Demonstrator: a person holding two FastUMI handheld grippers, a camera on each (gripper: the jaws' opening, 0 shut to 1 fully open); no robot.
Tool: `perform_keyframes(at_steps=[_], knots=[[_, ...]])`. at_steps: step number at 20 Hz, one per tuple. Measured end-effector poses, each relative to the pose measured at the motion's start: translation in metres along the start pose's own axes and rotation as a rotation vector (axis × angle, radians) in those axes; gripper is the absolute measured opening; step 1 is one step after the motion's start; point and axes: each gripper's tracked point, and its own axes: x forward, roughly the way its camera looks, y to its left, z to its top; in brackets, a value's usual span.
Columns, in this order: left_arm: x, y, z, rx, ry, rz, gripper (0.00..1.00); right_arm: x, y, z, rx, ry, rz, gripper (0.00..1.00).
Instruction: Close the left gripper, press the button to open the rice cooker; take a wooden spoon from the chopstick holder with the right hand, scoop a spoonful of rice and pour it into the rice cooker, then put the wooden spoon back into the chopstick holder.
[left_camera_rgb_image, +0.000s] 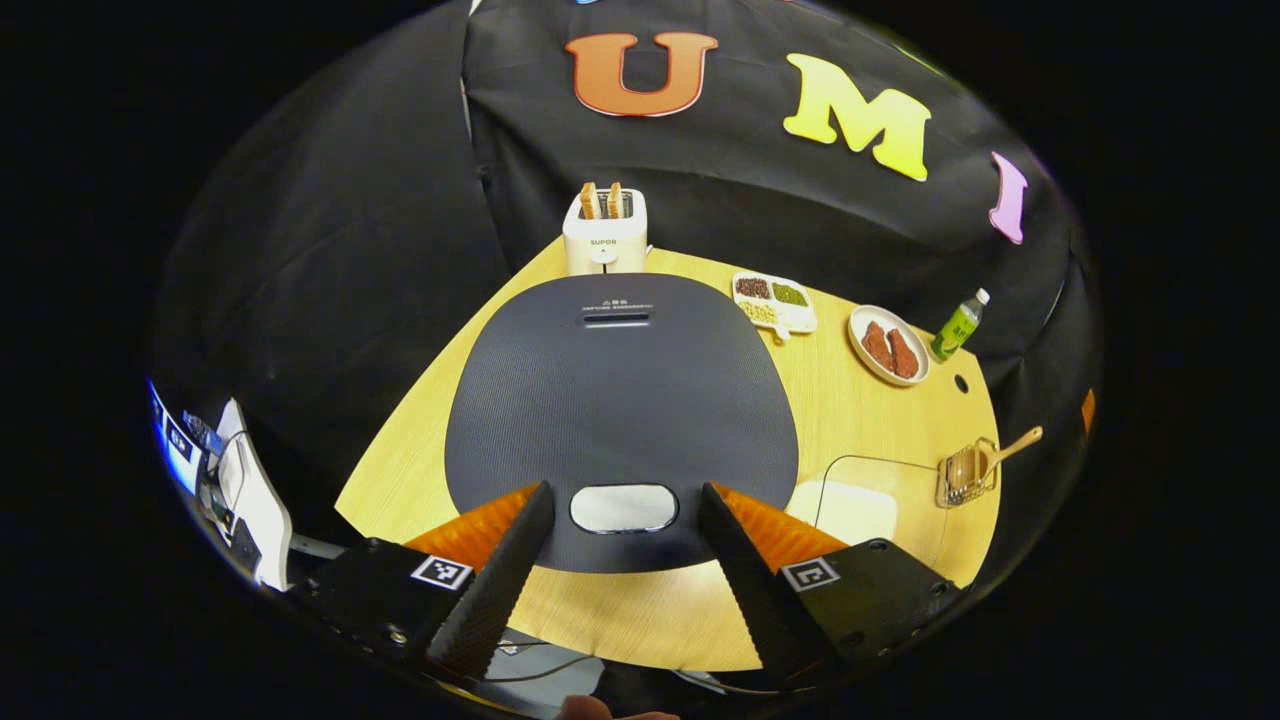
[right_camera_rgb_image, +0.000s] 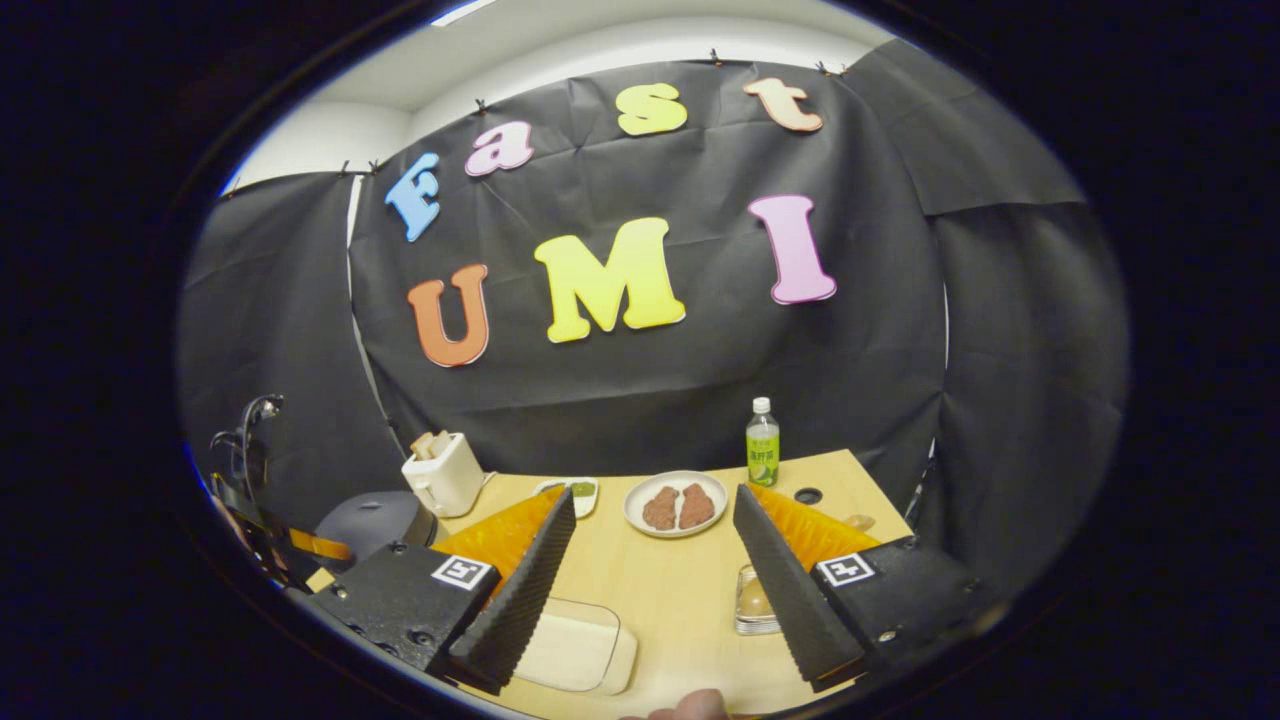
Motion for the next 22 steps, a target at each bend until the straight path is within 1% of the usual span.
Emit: perform_keyframes(at_steps=[2,3,4,5,6,7,9,10,13,17,19,20,21,22], knots=[[0.004,0.001,-0.006,-0.020,0.019,-0.008,0.98,0.002,0.006,-0.007,0.006,0.012,0.020,0.94],[0.001,0.000,-0.007,-0.019,0.010,-0.008,0.97,0.004,0.009,-0.009,0.007,0.018,0.031,0.94],[0.003,0.000,-0.007,-0.011,0.005,-0.006,0.99,0.005,0.010,-0.013,0.007,0.023,0.040,0.94],[0.004,0.001,-0.007,-0.010,-0.005,-0.006,0.98,0.008,0.012,-0.015,0.010,0.029,0.048,1.00],[0.005,0.002,-0.006,-0.020,-0.008,-0.006,0.98,0.008,0.014,-0.018,0.016,0.035,0.054,0.94],[0.003,0.001,-0.004,-0.025,-0.025,-0.007,0.98,0.009,0.015,-0.018,0.024,0.036,0.058,0.94],[0.001,0.001,-0.003,-0.024,-0.064,-0.016,0.97,0.007,0.014,-0.016,0.030,0.029,0.051,0.94],[0.001,0.003,-0.001,-0.036,-0.088,-0.010,0.97,0.005,0.011,-0.016,0.028,0.027,0.041,1.00],[-0.012,-0.001,-0.001,-0.064,-0.142,-0.031,0.95,-0.010,0.010,-0.006,0.028,0.004,0.018,1.00],[-0.060,-0.020,0.019,-0.038,-0.322,-0.117,0.95,-0.046,0.021,0.011,-0.013,-0.046,-0.004,1.00],[-0.100,-0.019,0.025,-0.024,-0.415,-0.161,0.95,-0.075,0.033,0.022,-0.037,-0.082,-0.011,1.00],[-0.119,-0.021,0.026,-0.016,-0.459,-0.187,0.95,-0.091,0.041,0.025,-0.050,-0.101,-0.015,0.93],[-0.137,-0.018,0.023,-0.002,-0.504,-0.200,0.95,-0.109,0.048,0.028,-0.057,-0.119,-0.020,0.93],[-0.152,-0.012,0.019,0.011,-0.538,-0.198,0.95,-0.128,0.057,0.028,-0.058,-0.130,-0.026,1.00]])
